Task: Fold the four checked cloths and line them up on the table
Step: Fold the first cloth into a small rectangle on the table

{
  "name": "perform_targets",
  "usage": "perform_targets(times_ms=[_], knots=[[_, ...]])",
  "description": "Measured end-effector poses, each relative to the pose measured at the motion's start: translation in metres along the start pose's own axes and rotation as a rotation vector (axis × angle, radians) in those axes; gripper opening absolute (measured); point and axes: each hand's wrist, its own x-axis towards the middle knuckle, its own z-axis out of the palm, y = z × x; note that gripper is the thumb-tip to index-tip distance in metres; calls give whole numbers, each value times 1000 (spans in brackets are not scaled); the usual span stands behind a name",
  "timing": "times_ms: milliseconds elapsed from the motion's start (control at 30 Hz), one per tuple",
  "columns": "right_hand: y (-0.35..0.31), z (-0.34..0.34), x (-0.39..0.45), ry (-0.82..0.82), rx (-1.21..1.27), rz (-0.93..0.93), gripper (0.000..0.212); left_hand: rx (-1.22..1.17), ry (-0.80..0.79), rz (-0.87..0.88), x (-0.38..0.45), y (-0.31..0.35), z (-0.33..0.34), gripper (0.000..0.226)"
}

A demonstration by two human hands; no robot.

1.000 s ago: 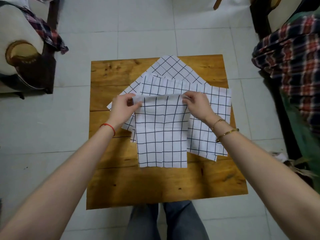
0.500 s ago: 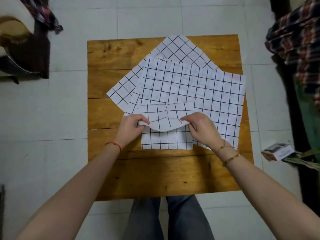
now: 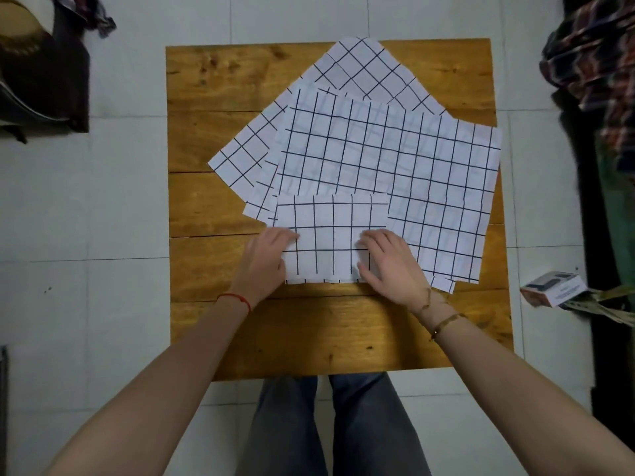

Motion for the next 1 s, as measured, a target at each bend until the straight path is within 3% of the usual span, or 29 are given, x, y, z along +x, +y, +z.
perform_targets(times_ms=[100, 200, 467, 1000], knots=[[-14, -1, 29, 15, -34, 23, 44, 104, 53, -16, 21, 0, 2, 68], [-30, 0, 58, -49, -67, 20, 52, 218, -13, -89, 40, 1, 6, 75], [-44, 17, 92, -211, -112, 28, 60, 393, -118, -81, 45, 2, 23, 64], [-46, 27, 97, -216, -256, 1, 60, 435, -153, -100, 45, -3, 24, 67]])
